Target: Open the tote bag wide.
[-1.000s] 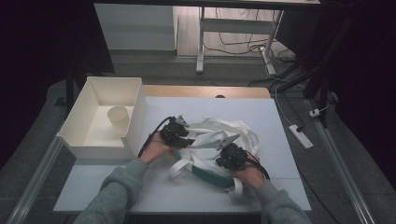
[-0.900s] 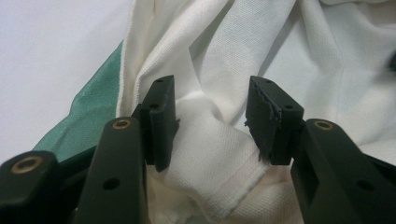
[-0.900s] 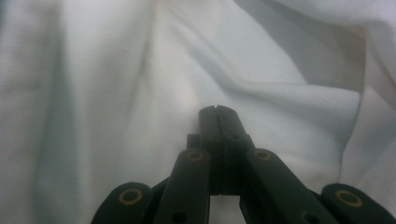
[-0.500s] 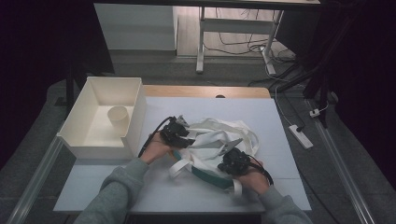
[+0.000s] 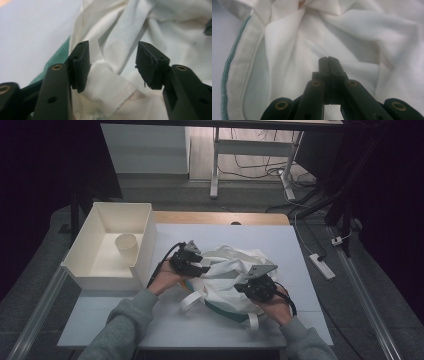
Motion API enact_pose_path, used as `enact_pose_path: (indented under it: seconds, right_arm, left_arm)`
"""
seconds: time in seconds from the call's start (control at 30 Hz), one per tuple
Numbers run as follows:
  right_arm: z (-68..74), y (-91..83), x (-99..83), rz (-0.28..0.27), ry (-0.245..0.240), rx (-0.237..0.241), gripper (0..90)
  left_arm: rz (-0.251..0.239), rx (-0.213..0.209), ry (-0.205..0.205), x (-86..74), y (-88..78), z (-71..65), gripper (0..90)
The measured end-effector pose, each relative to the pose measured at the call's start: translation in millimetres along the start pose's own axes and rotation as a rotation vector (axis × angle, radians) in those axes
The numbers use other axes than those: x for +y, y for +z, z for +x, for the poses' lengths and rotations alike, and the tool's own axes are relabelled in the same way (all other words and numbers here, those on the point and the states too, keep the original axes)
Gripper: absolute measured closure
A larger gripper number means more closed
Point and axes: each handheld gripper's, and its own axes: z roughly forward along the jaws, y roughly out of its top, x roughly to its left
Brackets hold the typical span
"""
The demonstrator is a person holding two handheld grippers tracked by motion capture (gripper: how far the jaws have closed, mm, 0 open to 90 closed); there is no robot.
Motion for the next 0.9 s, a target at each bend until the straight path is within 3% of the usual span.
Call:
enact_pose_path:
  seconds: [0.07, 0.17, 0.37, 0.7, 0.9]
  right_arm:
    - [-3.5, -2.8, -1.6, -0.029, 0.017, 0.003, 86.6]
    - [-8.0, -3.7, -3.9, -0.046, 0.04, -0.005, 73.4]
    - [-9.7, -4.5, -6.8, -0.09, 0.03, -0.021, 59.3]
    - [-12.0, -7.1, -13.6, -0.124, 0.061, -0.016, 53.1]
    - [-12.1, -13.2, -16.7, -0.156, 0.049, -0.039, 52.8]
  left_arm:
    - [-0.024, 0.006, -0.006, 1.7, -7.6, -0.5, 41.6]
    - [-0.059, 0.013, -0.019, 2.6, -18.4, -0.2, 38.7]
    - [-0.095, 0.009, -0.053, 2.8, -34.6, 4.2, 35.0]
    - [-0.155, 0.016, -0.071, 5.0, -64.4, 3.6, 31.4]
    - [-0.165, 0.017, -0.068, 6.0, -73.2, 3.8, 31.1]
